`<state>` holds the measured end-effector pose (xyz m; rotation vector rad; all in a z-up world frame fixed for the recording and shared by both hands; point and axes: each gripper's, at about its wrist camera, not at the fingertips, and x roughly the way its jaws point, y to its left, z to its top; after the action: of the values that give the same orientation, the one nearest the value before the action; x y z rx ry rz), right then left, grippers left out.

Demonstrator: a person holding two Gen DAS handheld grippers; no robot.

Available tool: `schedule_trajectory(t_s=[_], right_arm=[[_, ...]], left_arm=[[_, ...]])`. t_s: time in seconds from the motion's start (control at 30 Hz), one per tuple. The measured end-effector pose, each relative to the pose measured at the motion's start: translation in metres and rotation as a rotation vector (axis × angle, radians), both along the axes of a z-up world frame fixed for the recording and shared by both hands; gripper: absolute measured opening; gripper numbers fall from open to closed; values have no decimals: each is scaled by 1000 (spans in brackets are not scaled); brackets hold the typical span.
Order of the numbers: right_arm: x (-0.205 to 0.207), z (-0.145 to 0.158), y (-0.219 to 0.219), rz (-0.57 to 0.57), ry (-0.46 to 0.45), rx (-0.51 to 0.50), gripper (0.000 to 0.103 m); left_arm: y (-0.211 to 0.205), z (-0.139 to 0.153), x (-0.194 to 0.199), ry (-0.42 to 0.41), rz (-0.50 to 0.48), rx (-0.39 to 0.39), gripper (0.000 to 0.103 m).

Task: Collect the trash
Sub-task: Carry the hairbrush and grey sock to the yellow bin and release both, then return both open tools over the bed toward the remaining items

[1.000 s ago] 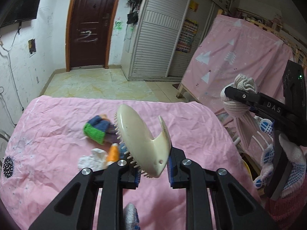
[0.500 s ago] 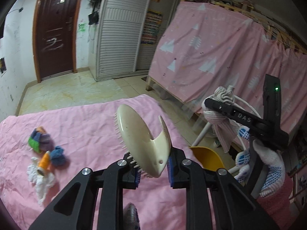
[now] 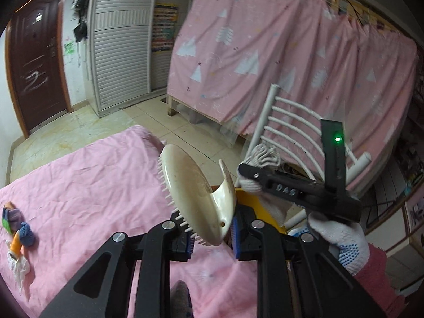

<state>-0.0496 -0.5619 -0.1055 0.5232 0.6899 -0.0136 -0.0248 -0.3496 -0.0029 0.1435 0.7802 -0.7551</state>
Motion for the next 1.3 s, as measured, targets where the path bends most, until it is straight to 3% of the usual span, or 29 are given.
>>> schedule_trajectory(t_s=[0.17,0.23,0.77,0.87,0.93,1.0,1.3], right_arm=[[-3,-17,-6,5,23,17,55],[-4,-20,-11,-5,18,32,63],[-42,-11,-63,-163,-31,84,63],[-42,-10,-62,-167,-33,84,63],[-41,-8,-59,-165,-34,82,63],[-41,-8,-58,-160,-35,80,63],[-33,5,-38,-127,-38,54,63]], left_arm=[[-20,-8,-4,3,-36,31,12],[-28,-10,-6,2,-49,41,12],[-74,-34,-4,50,-109,88,15],[-72,-35,-3,58,-108,86,26],[-70,-34,-3,51,-110,81,47],[-67,-32,-5,41,-109,74,54],[-40,-22,-1,43,-81,37,58]])
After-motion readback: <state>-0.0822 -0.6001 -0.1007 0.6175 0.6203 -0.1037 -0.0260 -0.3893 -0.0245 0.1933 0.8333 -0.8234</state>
